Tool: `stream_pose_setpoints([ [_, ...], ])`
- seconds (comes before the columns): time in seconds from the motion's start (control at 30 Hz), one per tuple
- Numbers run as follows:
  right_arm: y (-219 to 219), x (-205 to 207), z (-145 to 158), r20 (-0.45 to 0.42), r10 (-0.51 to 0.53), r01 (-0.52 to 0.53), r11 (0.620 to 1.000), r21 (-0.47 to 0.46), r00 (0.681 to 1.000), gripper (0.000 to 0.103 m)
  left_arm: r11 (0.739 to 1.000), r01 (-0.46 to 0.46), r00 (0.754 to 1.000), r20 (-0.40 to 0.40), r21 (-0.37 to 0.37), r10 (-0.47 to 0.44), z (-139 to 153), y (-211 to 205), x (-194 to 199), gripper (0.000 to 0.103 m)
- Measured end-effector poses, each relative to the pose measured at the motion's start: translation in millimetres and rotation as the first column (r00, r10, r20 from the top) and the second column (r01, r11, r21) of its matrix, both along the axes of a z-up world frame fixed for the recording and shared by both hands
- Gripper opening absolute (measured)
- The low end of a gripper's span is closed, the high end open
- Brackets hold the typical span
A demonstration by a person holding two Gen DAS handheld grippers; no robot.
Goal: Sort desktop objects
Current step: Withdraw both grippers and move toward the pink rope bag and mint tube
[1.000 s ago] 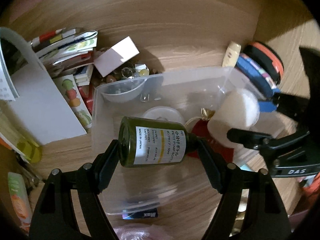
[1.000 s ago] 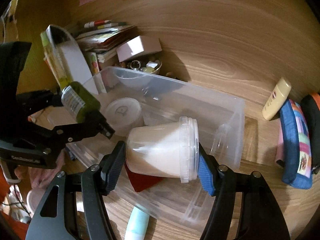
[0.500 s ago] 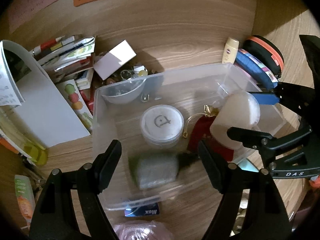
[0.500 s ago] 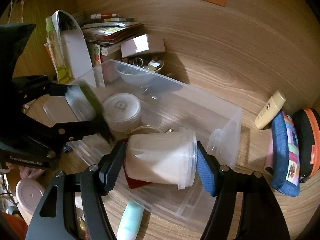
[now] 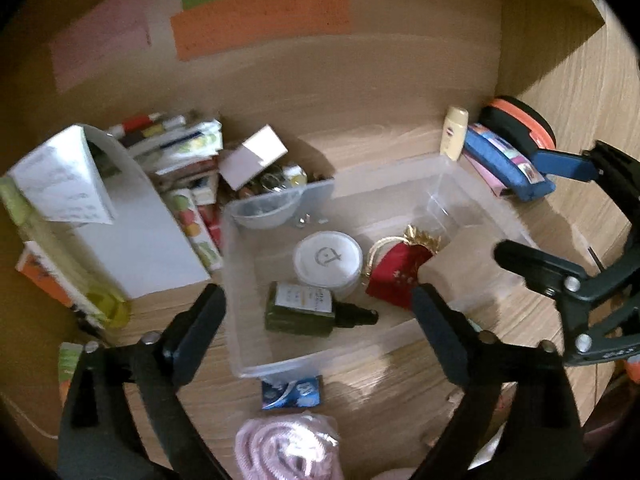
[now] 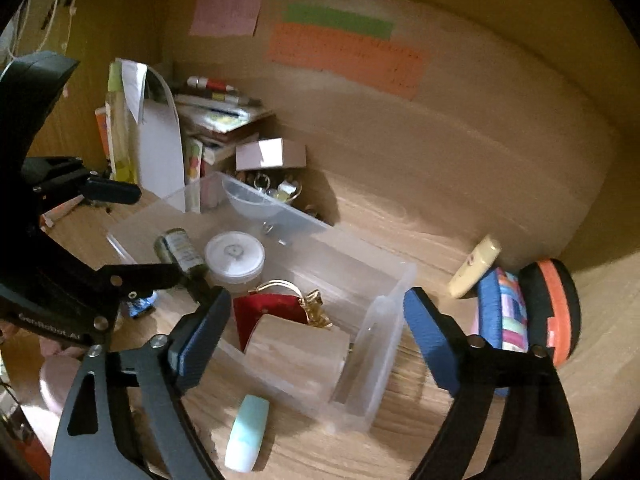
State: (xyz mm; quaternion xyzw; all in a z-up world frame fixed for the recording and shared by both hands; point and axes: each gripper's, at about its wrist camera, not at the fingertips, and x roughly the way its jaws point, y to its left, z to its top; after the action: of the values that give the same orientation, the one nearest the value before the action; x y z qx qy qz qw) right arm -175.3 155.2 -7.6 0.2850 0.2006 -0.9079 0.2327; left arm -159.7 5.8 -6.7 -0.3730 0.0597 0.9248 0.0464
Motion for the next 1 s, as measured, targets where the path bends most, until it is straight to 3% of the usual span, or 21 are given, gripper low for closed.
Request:
stream_pose_setpoints([
  [0.2,15.0,17.5,15.9,-0.011,-0.027,0.027,0.999,-0.043,1.0,0.095,0.999,-0.044,0.998,-0.039,-0.025,0.043,15.4,-7.1,20.8,0.098],
  [0.53,37.9,46.0,21.7,0.004,-0.032,0.032,0.994,-0.102,0.999,0.096,0.992,-0.124,0.99,-0.065,0.018,0.125,37.4,-50.6,60.9,0.101],
  [0.7,44.7,54.4,9.9,0.047,-0.018,0.024,0.992,-0.121,0.999,0.096,0.988,-0.152,0.988,-0.027,0.026,0.153,26.8,-68.2,73.5,0.101],
  [0.87,49.1,57.5,-7.0,0.085,-0.031,0.04,0.994,-0.103,0.996,0.096,0.984,-0.179,0.983,0.047,0.02,0.178,-1.5,-76.3,78.6,0.101],
  [1.0,52.9,56.5,-23.2,0.084,-0.102,0.11,0.989,-0.096,0.991,0.095,0.981,-0.192,0.976,0.107,0.031,0.188,-23.9,-80.5,77.5,0.101],
])
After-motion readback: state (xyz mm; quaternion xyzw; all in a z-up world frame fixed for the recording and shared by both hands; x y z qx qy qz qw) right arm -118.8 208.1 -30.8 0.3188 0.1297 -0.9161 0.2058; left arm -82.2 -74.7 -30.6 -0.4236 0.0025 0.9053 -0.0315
